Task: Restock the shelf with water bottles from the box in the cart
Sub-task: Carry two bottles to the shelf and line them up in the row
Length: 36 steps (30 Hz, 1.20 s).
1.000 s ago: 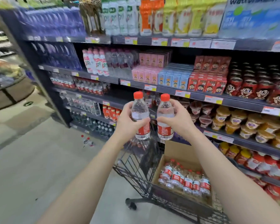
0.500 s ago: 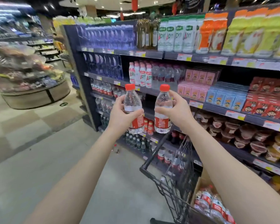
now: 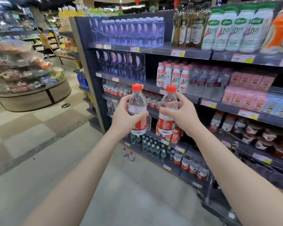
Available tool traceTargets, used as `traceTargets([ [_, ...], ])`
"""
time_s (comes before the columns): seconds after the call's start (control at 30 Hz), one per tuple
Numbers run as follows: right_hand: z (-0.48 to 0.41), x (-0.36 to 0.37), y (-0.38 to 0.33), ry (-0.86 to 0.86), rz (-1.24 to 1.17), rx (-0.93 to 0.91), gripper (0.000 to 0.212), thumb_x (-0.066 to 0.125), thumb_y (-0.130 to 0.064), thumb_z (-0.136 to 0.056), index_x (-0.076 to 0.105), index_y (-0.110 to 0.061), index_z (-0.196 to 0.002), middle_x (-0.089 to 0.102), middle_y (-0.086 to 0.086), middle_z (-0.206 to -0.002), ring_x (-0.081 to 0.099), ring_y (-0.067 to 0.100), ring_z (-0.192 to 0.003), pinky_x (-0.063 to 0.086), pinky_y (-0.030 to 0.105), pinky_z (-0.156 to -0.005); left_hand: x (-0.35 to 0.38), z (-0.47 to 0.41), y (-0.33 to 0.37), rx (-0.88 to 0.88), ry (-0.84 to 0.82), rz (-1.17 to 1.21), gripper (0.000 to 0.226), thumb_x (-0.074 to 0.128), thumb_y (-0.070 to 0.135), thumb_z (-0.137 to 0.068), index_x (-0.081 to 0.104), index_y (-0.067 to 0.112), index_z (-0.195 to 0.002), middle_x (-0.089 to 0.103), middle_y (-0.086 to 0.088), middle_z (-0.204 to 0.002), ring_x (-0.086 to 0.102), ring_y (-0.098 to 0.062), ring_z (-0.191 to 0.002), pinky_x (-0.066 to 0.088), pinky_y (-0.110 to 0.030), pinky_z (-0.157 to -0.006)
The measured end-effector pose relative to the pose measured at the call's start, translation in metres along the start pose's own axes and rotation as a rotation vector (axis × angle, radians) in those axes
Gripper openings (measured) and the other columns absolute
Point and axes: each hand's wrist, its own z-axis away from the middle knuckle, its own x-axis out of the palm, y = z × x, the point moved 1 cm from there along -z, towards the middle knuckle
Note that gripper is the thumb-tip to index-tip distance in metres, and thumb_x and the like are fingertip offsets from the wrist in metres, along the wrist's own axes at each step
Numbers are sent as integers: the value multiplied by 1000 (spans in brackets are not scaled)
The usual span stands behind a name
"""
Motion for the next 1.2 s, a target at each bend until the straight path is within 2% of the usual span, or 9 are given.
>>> traceTargets([
  [0.2, -68, 35, 23, 41, 26, 18, 97, 87, -44, -73, 35, -38, -156, 66, -11, -122, 61, 3, -109, 52, 33, -86, 7, -78, -54, -35, -24, 79, 74, 90, 55, -69, 45, 70, -125, 59, 42, -121, 59, 14, -116, 53, -27, -95],
  [0.33, -125, 49, 49, 61, 41, 30, 100, 88, -44, -73, 34, -35, -157, 66, -14, -121, 56, -8, -103, 45, 18, -75, 26, -130, -87, -27, -77, 49, 88, 89, 55, -72, 43, 47, -147, 51, 34, -134, 50, 19, -120, 42, -18, -99],
  [0.43, -168, 53, 67, 95, 29, 50, 98, 87, -44, -72, 37, -37, -156, 64, -16, -121, 58, -3, -107, 50, 24, -82, 44, -169, -106, -23, -87, 7, 85, 88, 54, -76, 44, 44, -148, 49, 34, -135, 48, 10, -121, 37, -20, -98],
  [0.63, -227, 52, 99, 154, 17, 70, 98, 87, -35, -74, 34, -35, -157, 53, -12, -151, 48, -2, -126, 45, 17, -89, 79, -235, -141, -20, -147, -37, 84, 88, 52, -76, 46, 42, -148, 55, 24, -141, 50, 0, -129, 42, -29, -105],
  [0.8, -258, 50, 125, 170, 45, 116, 92, 86, -38, -71, 42, -37, -152, 62, -3, -141, 57, 15, -131, 52, 47, -104, 106, -272, -167, -30, -251, -37, 82, 89, 55, -72, 44, 53, -141, 48, 45, -121, 43, 34, -112, 38, -11, -92],
  [0.93, -272, 59, 143, 244, 82, 169, 93, 88, -41, -72, 42, -38, -153, 67, -6, -131, 58, 10, -127, 57, 44, -97, 124, -300, -189, -13, -342, -23, 84, 90, 53, -71, 48, 46, -143, 61, 23, -140, 57, -4, -131, 50, -39, -111],
  [1.0, -277, 68, 149, 291, 113, 194, 92, 87, -44, -72, 42, -39, -152, 67, -10, -127, 59, 5, -121, 58, 40, -94, 132, -314, -202, -12, -388, -13, 79, 90, 53, -71, 48, 56, -139, 61, 35, -134, 57, 6, -127, 51, -36, -107],
  [1.1, -286, 82, 158, 338, 153, 207, 88, 86, -46, -70, 46, -42, -148, 67, -11, -126, 60, 6, -121, 55, 42, -98, 139, -334, -219, 4, -460, -10, 73, 89, 56, -71, 38, 85, -115, 48, 63, -113, 45, 35, -111, 42, -16, -91],
  [1.2, -295, 97, 170, 409, 177, 256, 83, 86, -43, -71, 47, -42, -145, 67, -9, -125, 60, 12, -122, 53, 45, -101, 146, -353, -241, 8, -533, 46, 76, 88, 60, -69, 43, 73, -129, 49, 56, -116, 49, 19, -120, 45, -24, -101],
])
